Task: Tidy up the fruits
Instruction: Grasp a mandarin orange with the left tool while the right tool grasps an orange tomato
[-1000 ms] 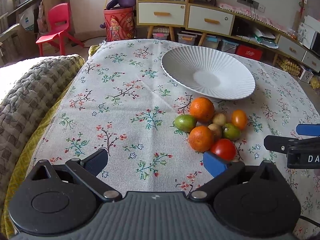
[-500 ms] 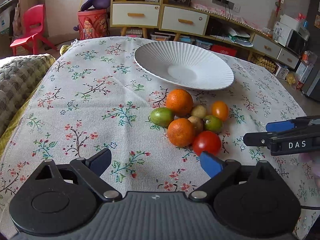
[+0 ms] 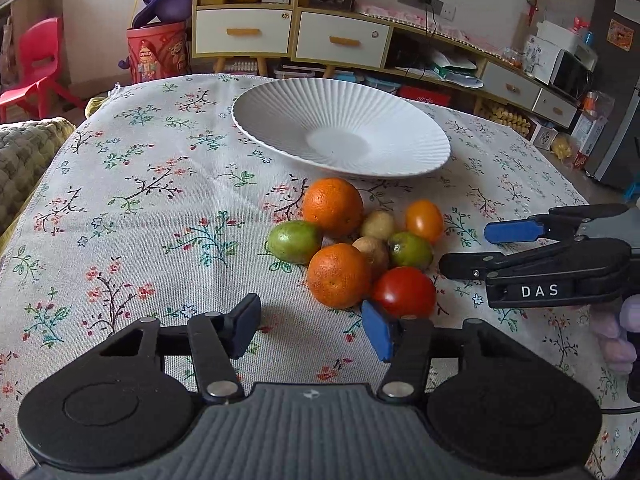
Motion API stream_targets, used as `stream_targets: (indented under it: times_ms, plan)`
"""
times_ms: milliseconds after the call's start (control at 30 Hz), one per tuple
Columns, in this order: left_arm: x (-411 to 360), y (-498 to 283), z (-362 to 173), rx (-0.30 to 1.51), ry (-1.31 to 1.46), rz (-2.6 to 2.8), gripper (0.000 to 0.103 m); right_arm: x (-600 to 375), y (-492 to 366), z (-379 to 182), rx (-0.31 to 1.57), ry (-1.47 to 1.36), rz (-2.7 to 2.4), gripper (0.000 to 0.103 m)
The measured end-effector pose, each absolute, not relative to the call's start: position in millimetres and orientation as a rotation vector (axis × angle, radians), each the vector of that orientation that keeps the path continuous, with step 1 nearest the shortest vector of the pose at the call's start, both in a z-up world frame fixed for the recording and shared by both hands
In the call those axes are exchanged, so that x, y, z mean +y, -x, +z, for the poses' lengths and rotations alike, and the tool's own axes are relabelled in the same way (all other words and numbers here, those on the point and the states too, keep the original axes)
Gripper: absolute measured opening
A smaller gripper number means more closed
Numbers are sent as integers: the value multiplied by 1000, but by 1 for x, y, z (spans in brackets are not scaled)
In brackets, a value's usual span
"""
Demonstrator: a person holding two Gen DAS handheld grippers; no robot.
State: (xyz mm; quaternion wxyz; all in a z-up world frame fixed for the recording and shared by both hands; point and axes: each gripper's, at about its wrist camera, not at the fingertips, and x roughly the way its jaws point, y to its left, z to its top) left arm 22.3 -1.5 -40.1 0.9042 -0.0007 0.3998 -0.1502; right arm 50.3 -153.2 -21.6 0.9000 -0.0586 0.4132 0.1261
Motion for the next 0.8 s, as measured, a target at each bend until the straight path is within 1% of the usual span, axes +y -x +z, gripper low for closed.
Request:
stream_targets:
  times_ms: [100,300,433,500,533,800]
  plan:
    - [-1,-24,-40,818,20,-329,35,-148,-54,-21,850,139,282,64]
    - [-1,-27,-40,803,64,-351,20,-145,-56,-22,830,155,313,58]
    - [0,-27,-40,800,82,-349,18,-146,-58,-21,815,152,334,53]
    - [1,-28,-39,803,88,-344,18,-144,-59,-21,805,152,344,48]
    - [1,-28,-39,804,90,-343,18,-143,-60,-22,802,153,351,47]
    - [2,-26,-38,798,84,-333,19,-142,-62,-22,787,145,382,46]
